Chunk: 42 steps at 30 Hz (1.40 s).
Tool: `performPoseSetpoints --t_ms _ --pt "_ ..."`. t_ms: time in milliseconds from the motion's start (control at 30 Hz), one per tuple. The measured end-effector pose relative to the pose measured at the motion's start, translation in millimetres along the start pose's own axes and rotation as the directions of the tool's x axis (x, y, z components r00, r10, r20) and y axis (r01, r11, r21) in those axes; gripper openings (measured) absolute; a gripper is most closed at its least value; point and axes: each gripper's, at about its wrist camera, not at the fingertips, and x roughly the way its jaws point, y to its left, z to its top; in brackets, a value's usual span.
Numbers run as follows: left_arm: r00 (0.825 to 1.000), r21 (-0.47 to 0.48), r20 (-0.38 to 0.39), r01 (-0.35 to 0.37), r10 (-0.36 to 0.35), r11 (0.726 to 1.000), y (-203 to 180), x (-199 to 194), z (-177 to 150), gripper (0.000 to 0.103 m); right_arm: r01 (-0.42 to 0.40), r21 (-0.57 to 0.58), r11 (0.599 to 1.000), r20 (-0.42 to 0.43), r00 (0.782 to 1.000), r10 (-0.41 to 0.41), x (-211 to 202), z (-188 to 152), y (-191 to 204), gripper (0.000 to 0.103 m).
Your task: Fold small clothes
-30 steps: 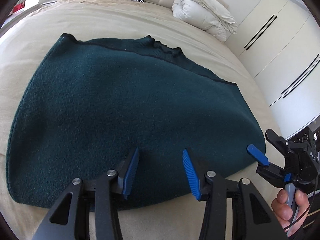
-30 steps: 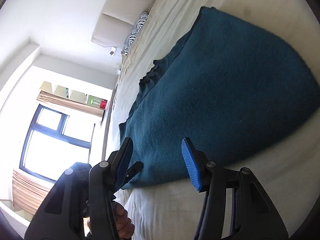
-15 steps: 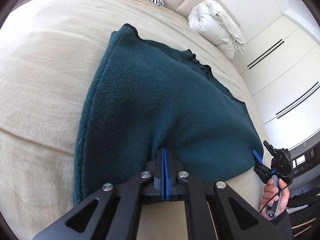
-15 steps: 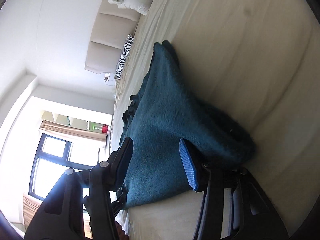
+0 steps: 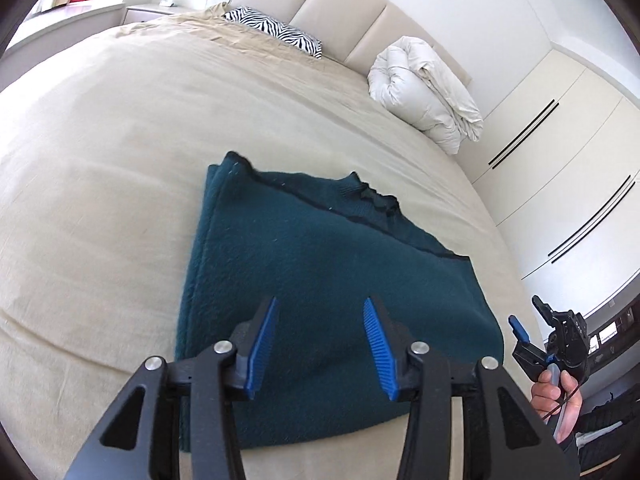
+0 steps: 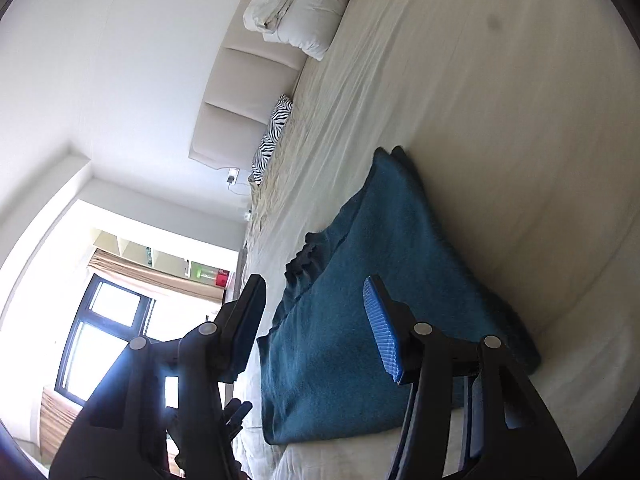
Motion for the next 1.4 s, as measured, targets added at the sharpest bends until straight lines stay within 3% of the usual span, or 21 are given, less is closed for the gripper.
performPoseSetpoints --t_ms 167,267,367,467,567,767,833,933,1100,1200,1400 --pt "1.0 0.045 -0.012 0.009 -0.008 0.999 -32 51 31 0.047 -0.071 -0.013 0.997 -0.182 0.981 0.068 112 -23 43 0.051" --pt "0.998 0.064 -0.037 -0.039 0.041 0.997 -31 80 43 0.047 -0.1 0.019 0.995 -0.296 0.95 0.101 171 -38 47 0.051" --pt "0.992 0.08 -0.051 -0.108 0.113 0.991 -16 99 48 0.047 -0.077 -0.01 0.997 -0.346 0.936 0.069 207 -53 44 0.051" --pt "0.988 0.074 -0.072 -0.134 0.139 0.988 7 114 45 0.047 -0.072 0.013 0.997 -0.329 0.942 0.073 219 -43 27 0.046" --pt "0.993 0.132 -0.046 -0.098 0.104 0.986 15 111 35 0.046 -0.088 0.041 0.995 -0.251 0.963 0.096 207 -17 6 0.044" --pt "0.994 0.144 -0.018 -0.108 0.112 0.984 15 114 33 0.047 -0.025 0.05 0.998 -0.07 0.997 0.028 155 43 -31 0.044" --pt "0.992 0.158 -0.01 -0.12 0.123 0.98 12 115 31 0.047 -0.048 0.076 0.996 -0.015 0.999 0.05 135 56 -45 0.043" --pt "0.991 0.169 -0.002 -0.131 0.133 0.977 10 114 30 0.047 0.009 0.096 0.995 0.073 0.997 -0.016 97 67 -61 0.048" --pt "0.989 0.174 0.003 -0.143 0.145 0.974 8 114 29 0.047 0.013 0.153 0.988 0.166 0.985 -0.039 21 61 -84 0.048" --pt "0.985 0.191 0.003 -0.172 0.174 0.966 2 113 28 0.047 0.037 0.136 0.99 0.188 0.98 -0.062 -17 48 -81 0.056" --pt "0.971 0.195 -0.005 -0.235 0.241 0.952 -10 93 23 0.05 0.089 0.046 0.995 0.143 0.985 -0.095 -85 23 -62 0.06"
